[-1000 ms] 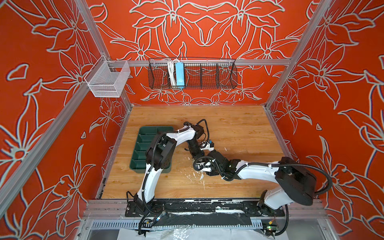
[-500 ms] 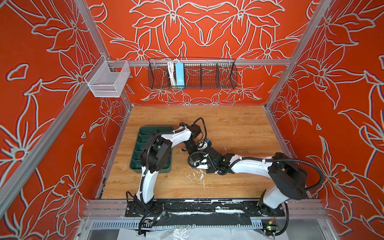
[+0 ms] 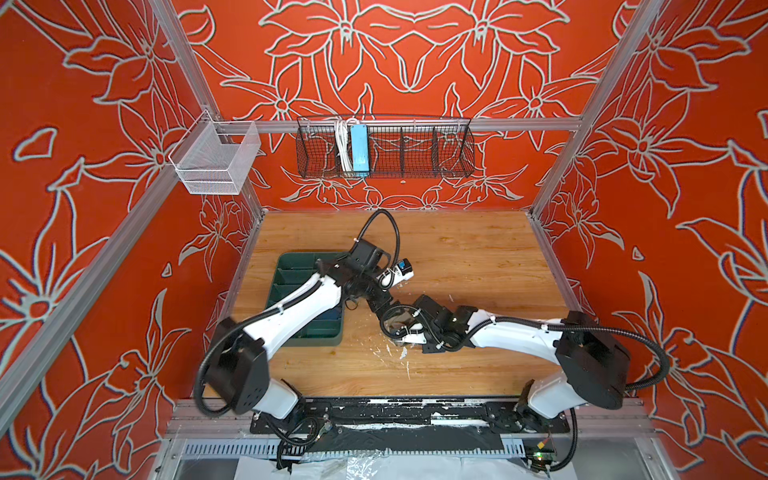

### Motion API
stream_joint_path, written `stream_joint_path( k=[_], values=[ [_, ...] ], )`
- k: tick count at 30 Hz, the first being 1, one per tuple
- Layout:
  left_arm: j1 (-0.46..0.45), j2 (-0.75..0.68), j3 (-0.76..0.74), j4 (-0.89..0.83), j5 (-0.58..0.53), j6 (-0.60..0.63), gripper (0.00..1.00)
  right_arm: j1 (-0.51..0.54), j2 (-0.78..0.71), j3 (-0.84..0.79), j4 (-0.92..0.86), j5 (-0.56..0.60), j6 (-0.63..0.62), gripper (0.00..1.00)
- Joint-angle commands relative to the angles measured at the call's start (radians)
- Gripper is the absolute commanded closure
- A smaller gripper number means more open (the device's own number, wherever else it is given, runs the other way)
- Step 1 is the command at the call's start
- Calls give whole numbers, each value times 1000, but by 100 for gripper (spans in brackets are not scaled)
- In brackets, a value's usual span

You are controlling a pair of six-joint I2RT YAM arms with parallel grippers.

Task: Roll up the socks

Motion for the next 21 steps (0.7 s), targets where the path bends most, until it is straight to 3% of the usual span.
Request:
stream_joint_path(
  k=[1, 3, 5, 7, 11, 13, 14, 17, 21],
  values=[
    [13, -194, -153, 289, -304, -166, 2, -4, 5, 3, -266, -73, 25, 100],
    [22, -298, -235, 364, -430, -262, 3, -12, 11, 36, -335, -125, 33, 100],
    [41, -388, -270, 335, -405, -288, 3, -29, 32, 87, -412, -204, 44, 100],
    [44, -474, -267, 232, -286, -249, 3, -56, 76, 151, -490, -291, 67, 100],
    [36, -589, -294, 83, 94, -79, 0, -121, 205, 285, -608, -437, 76, 100],
    [-9, -649, -359, 87, 145, -17, 2, -163, 279, 356, -649, -498, 84, 100],
    [-48, -670, -385, 91, 122, 11, 3, -179, 307, 381, -656, -516, 91, 100],
    [-245, -678, -464, 132, -92, 79, 3, -209, 376, 438, -660, -540, 95, 100],
    [-534, -515, -540, 280, -457, 192, 4, -217, 425, 479, -661, -544, 89, 100]
  ],
)
